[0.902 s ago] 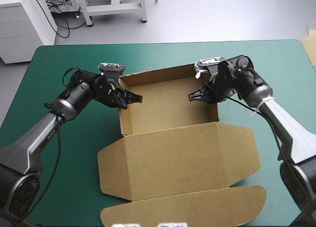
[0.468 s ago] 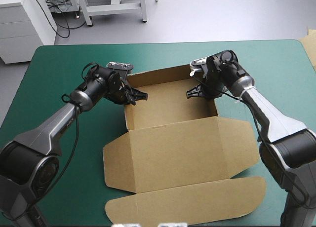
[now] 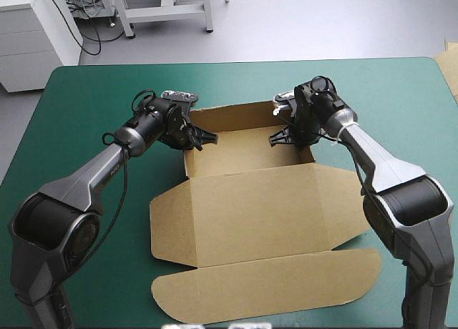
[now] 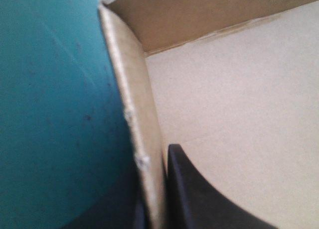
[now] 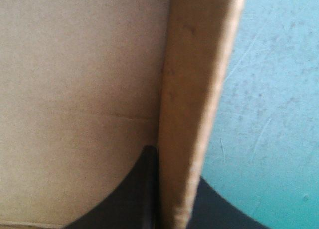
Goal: Fold the box
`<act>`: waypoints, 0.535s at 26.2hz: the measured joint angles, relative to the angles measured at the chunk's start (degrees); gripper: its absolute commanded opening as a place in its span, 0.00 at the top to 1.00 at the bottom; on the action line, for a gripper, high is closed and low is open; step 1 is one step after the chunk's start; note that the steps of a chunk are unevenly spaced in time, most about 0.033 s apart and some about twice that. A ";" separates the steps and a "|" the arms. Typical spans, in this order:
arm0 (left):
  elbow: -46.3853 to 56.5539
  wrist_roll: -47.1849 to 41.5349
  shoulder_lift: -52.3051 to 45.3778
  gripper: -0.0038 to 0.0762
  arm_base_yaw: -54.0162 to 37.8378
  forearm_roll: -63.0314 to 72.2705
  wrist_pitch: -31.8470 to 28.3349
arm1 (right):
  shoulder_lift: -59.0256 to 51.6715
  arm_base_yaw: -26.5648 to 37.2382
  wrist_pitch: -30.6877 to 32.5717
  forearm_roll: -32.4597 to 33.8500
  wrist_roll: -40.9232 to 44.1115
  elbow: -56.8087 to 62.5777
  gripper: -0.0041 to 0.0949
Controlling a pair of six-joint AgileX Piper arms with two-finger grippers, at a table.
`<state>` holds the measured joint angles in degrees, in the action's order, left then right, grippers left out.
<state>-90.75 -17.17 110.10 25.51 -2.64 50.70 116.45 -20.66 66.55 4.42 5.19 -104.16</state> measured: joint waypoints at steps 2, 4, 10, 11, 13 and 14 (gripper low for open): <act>0.00 0.25 0.04 0.86 0.00 0.00 -0.06 | 0.00 0.00 0.00 0.00 -0.82 0.00 0.88; 0.00 0.81 0.11 0.79 0.00 -0.19 -0.18 | 0.00 0.00 -0.07 0.00 -1.52 0.00 0.81; -0.07 4.06 0.93 0.58 0.26 -0.70 -0.37 | 0.50 0.00 -1.03 0.40 -2.95 -1.85 0.54; -0.80 4.71 1.15 0.57 0.26 -0.70 0.87 | 0.85 0.00 -0.29 -0.23 -3.02 -3.80 0.51; -3.04 4.84 1.81 0.57 0.26 -0.41 3.68 | 1.02 -0.16 1.20 -0.78 -3.08 -7.12 0.47; -3.86 4.84 1.99 0.57 0.16 -0.15 5.29 | 1.02 -0.16 1.81 -0.85 -3.08 -8.08 0.47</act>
<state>-94.61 -12.33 112.09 25.67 -2.79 55.98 117.47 -20.82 68.35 3.57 2.11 -112.24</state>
